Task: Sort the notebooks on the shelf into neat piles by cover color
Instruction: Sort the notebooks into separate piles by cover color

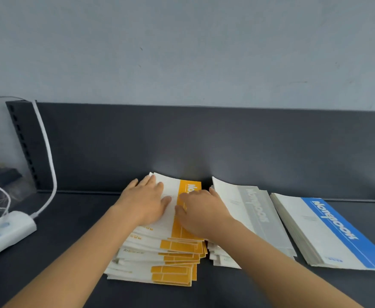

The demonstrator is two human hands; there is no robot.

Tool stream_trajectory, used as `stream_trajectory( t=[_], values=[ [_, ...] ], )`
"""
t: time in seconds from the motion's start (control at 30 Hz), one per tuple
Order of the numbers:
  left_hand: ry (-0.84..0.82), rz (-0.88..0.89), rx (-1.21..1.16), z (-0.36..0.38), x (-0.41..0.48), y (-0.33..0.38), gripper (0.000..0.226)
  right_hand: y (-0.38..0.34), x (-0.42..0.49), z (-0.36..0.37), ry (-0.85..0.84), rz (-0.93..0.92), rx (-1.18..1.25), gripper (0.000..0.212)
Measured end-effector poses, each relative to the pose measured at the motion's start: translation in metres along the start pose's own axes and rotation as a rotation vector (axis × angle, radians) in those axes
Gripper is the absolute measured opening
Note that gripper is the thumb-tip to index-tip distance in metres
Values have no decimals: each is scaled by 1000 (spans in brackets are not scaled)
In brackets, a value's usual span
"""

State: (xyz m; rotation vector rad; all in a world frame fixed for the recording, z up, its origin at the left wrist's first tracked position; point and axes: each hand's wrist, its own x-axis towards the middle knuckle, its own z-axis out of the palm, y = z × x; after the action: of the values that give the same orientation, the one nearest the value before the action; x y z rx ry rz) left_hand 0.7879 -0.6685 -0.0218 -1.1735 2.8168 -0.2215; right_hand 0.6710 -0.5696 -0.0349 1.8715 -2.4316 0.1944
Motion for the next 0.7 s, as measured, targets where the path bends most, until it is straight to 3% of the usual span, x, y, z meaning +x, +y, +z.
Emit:
stream_trajectory(
  t=[0.17,0.33,0.5,0.7],
  values=[
    [176,79,3,-45,8,38,64,51,-13,-36,145,83,-29,45],
    [230,200,-18,-77,21,122,64,133,-55,-60,85,224,15,48],
    [188,392,-117,-85,34,248,55,245,-106,-57,40,334,44,51],
    [75,394,-165,-84,57,414,41,403,-164,-51,40,380,64,47]
  ],
)
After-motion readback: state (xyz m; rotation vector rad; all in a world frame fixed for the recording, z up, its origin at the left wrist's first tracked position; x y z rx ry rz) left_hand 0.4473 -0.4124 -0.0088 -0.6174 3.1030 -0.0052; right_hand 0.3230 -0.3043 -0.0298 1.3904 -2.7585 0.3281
